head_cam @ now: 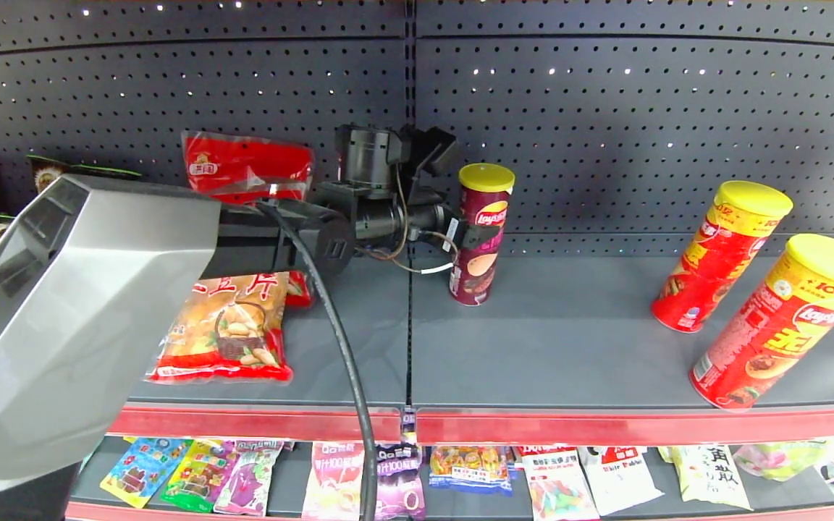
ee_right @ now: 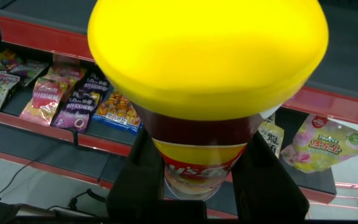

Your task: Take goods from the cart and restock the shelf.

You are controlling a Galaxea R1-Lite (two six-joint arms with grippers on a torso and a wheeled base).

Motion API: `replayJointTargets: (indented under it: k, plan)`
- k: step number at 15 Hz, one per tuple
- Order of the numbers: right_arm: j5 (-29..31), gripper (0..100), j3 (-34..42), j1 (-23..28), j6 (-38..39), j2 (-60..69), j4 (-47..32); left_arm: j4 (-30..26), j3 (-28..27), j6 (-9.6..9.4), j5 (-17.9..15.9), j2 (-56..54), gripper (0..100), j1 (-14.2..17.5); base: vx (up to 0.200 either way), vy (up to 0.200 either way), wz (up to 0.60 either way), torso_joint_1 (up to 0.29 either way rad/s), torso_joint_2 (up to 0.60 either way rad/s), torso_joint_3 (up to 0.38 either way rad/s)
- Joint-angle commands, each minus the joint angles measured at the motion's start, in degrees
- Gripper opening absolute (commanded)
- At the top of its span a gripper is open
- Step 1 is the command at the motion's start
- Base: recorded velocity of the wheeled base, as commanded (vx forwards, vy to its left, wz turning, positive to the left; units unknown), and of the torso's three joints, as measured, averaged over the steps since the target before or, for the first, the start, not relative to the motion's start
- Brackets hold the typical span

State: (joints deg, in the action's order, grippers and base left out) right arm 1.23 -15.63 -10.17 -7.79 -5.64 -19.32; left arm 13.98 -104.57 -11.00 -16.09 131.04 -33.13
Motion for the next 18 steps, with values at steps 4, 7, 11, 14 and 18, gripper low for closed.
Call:
replayJointTargets:
  k: [4,7,11,14,18]
  plan:
    - [0.0,0,0.07,-0.03,0.06,0.02,-0.01,0.08,-3.53,0.1,0.1,1.94,100,-0.18,0.0,0.0,0.0,0.0,0.0,0.0]
    - [0.0,0,0.34,-0.03,0.67,0.02,-0.01,-0.1,-5.12,0.01,0.53,3.26,0,-0.26,0.0,0.0,0.0,0.0,0.0,0.0]
    - [0.0,0,0.42,-0.03,0.76,0.02,-0.01,-1.06,-5.03,0.1,0.36,2.91,0,-0.97,0.0,0.0,0.0,0.0,0.0,0.0]
    - [0.0,0,0.86,-0.03,0.76,-0.16,0.07,-1.15,-3.53,2.56,0.01,0.1,0,-0.88,0.0,0.0,0.0,0.0,0.0,0.0]
    - [-0.09,0,0.95,-0.03,0.85,-0.33,0.16,-1.06,9.91,4.23,-9.66,-11.07,0,-0.79,0.0,0.0,0.0,0.0,0.0,0.0]
